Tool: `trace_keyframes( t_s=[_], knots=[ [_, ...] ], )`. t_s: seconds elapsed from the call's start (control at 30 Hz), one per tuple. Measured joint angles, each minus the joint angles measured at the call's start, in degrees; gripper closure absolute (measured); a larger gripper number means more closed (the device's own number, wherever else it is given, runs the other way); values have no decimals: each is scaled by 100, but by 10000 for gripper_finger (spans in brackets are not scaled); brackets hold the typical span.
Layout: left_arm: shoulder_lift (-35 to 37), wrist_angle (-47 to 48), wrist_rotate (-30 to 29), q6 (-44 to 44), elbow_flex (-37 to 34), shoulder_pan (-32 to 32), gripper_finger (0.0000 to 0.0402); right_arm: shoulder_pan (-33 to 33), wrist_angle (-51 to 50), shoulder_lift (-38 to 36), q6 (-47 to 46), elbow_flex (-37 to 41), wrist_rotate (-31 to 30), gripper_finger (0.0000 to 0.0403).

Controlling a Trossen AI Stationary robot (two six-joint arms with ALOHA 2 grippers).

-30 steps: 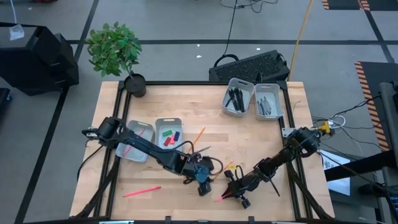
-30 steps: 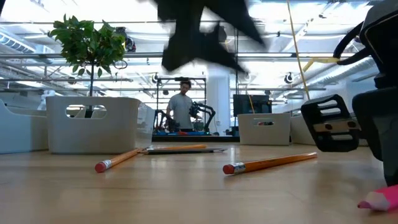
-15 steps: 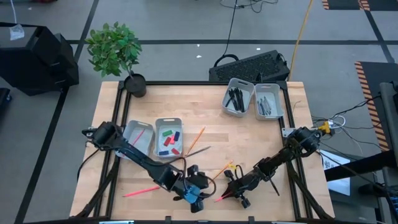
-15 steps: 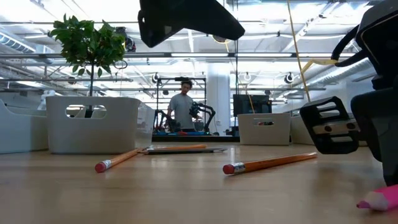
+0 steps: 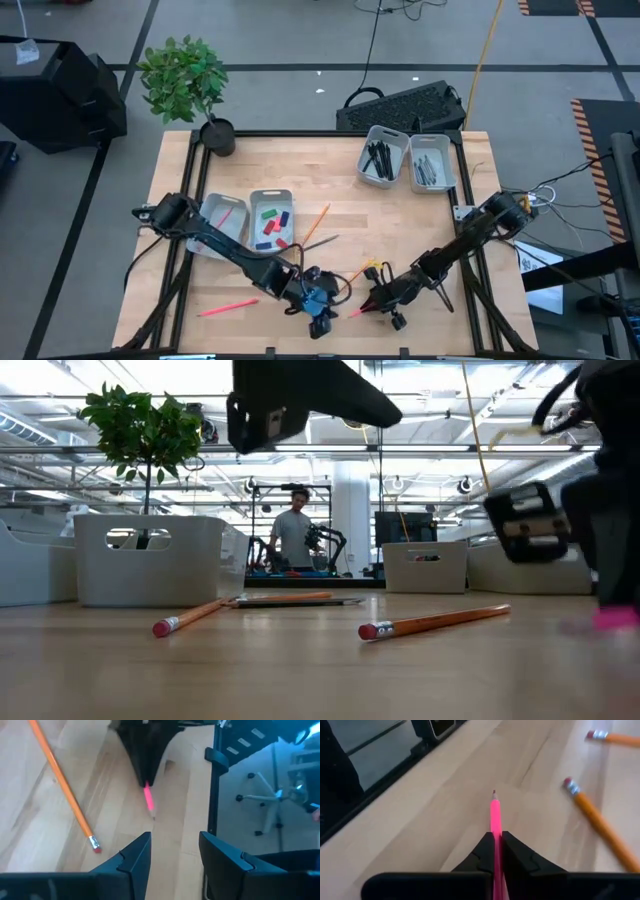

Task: Sort crayons/erasers/pens/pencils in bins
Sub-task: Put the pink pencil into the bottom left gray bin

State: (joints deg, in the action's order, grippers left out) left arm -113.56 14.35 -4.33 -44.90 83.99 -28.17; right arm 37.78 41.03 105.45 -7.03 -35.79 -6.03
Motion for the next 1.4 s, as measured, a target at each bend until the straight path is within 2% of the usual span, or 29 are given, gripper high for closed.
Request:
trace_keyframes(
  t_s=[0.27,0.37,0.5,0.57,0.9,1.03,1.23,1.4],
  knots=[
    [-51,4,819,-459,-7,483,231,-82,-547,-744,215,-7,-152,395],
    [-174,-121,1269,-889,-4,701,231,-188,-674,-951,191,-9,-151,402],
    [-414,-585,2025,-1326,-7,935,231,-300,-581,-1224,325,-15,-148,398],
    [-496,-759,2204,-1445,-7,990,231,-350,-606,-1319,340,-15,-145,398],
    [-522,-828,2161,-1288,-7,1047,231,-317,-1317,-1428,337,-17,-138,402],
    [-522,-825,1967,-1238,-7,1002,231,-377,-1342,-1432,152,89,-154,374],
    [-522,-822,1912,-1232,-7,987,231,-394,-357,-1425,-68,856,-368,315],
    [-522,-820,1878,-1128,-7,926,231,-394,868,-1310,-35,1537,-473,293]
  ],
)
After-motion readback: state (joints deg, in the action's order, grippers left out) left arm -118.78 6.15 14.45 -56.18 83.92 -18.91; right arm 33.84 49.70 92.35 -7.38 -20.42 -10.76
